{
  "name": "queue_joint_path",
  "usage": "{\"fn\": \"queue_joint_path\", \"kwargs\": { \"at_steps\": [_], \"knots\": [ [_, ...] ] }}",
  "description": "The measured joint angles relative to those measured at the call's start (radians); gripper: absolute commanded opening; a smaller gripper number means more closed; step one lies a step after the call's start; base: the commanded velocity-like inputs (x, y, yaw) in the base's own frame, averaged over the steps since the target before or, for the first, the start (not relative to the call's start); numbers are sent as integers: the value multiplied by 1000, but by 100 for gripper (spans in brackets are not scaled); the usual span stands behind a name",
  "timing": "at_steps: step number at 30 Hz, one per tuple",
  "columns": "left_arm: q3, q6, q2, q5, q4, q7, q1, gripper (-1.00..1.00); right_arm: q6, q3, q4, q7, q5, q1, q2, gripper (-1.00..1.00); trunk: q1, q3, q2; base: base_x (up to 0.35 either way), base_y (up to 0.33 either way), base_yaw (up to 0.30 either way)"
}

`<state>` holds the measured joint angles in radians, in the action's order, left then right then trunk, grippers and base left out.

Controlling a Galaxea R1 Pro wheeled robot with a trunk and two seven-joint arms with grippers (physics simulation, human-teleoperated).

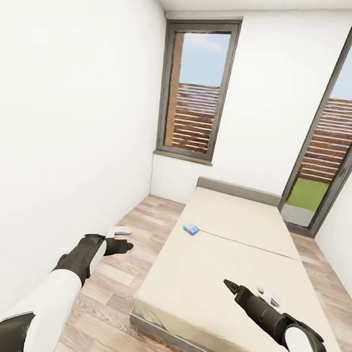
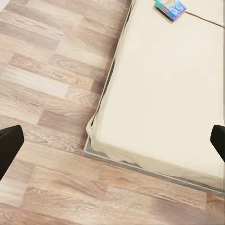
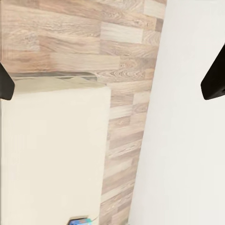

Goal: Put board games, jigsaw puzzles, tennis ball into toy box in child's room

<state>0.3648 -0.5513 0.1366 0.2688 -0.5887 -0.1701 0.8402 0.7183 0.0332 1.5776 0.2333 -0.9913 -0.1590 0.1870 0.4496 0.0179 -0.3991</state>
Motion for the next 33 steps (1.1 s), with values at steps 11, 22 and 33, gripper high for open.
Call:
{"fn": "queue_joint_path", "kwargs": {
  "at_steps": [11, 22, 33],
  "knots": [
    [1, 0, 0, 0, 0, -3, 0, 100, 1, -1, 0, 0, 0, 0, 0, 100, 0, -14, 0, 0, 1, -131],
    [1, 0, 0, 0, 0, -2, 0, 100, -2, -1, 0, 0, 0, 0, -1, 100, 0, -20, 0, 123, 37, -29],
    [0, 0, 0, 0, 0, -3, 0, 100, -2, -1, 0, 0, 0, 0, -3, 100, 0, -20, 0, 161, 37, -2]
  ]
}}
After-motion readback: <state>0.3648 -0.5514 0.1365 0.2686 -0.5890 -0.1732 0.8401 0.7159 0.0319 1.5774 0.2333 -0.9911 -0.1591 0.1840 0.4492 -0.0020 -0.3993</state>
